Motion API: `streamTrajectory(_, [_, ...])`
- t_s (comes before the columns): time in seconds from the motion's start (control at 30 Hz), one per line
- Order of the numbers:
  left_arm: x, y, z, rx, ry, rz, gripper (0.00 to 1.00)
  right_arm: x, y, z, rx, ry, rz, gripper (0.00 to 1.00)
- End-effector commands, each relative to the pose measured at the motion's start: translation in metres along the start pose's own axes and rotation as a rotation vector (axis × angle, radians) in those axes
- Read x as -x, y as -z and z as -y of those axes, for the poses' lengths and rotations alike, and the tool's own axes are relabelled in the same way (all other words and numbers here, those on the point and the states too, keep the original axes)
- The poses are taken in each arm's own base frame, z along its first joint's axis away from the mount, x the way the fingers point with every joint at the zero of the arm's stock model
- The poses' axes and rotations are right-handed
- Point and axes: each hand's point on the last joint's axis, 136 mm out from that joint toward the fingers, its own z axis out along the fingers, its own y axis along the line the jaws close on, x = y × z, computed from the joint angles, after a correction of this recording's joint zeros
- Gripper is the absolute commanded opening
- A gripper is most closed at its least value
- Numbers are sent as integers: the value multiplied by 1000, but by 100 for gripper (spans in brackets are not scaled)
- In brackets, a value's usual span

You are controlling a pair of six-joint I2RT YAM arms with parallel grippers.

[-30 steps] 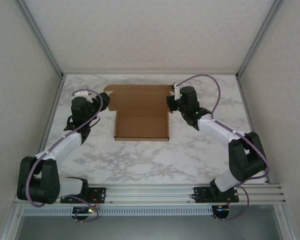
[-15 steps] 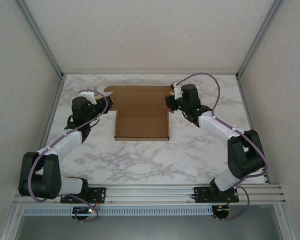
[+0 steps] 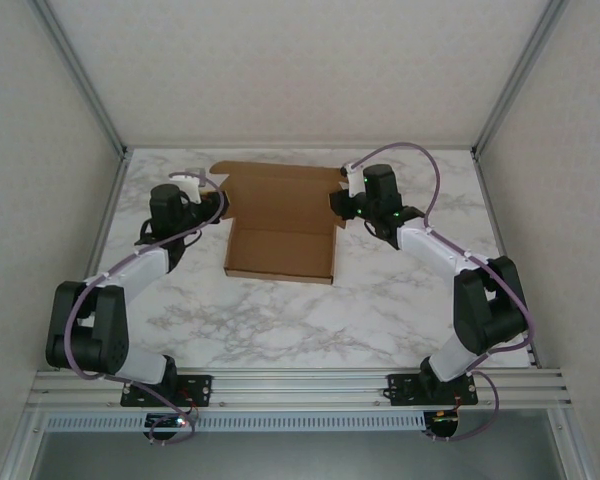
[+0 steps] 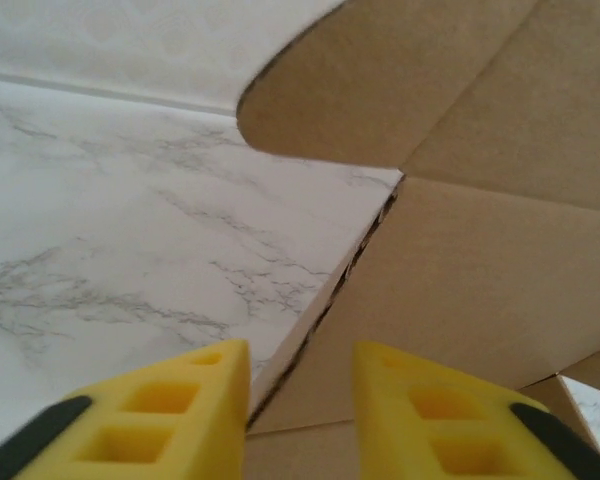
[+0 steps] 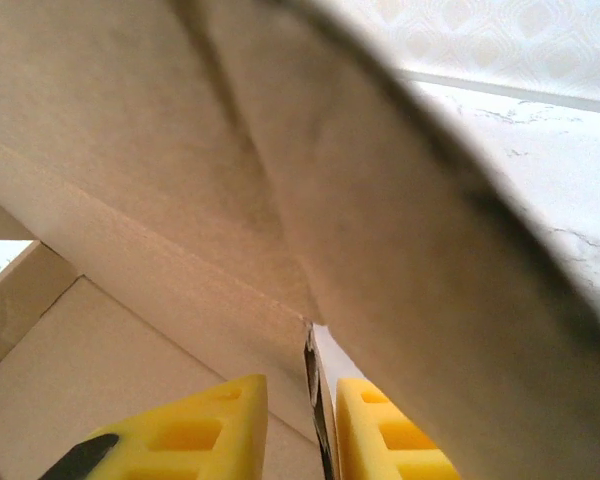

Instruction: Fold the paper box

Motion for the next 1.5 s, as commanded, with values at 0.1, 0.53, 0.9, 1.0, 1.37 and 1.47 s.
streamTrajectory(0.1, [-4, -4, 32, -35, -83, 9, 13, 14, 2, 6, -40, -65, 30, 18])
streamTrajectory(0.53, [8, 6, 57, 57, -111, 168, 0, 24, 5, 35, -349, -96, 140, 8])
streamTrajectory(0.9, [-1, 0, 62, 120, -90, 282, 0, 38, 10, 31, -321, -196, 299, 8])
streamTrajectory(1.0, [-2, -10, 54, 171, -90, 315, 0, 45, 6, 32, -313, -202, 366, 8])
streamTrajectory(1.37, [-31, -13, 56, 163, -72, 298, 0, 6, -12, 29, -236, -250, 388, 9])
streamTrajectory(1.47, [-47, -10, 53, 193, -81, 260, 0, -3, -8, 28, -233, -259, 374, 9])
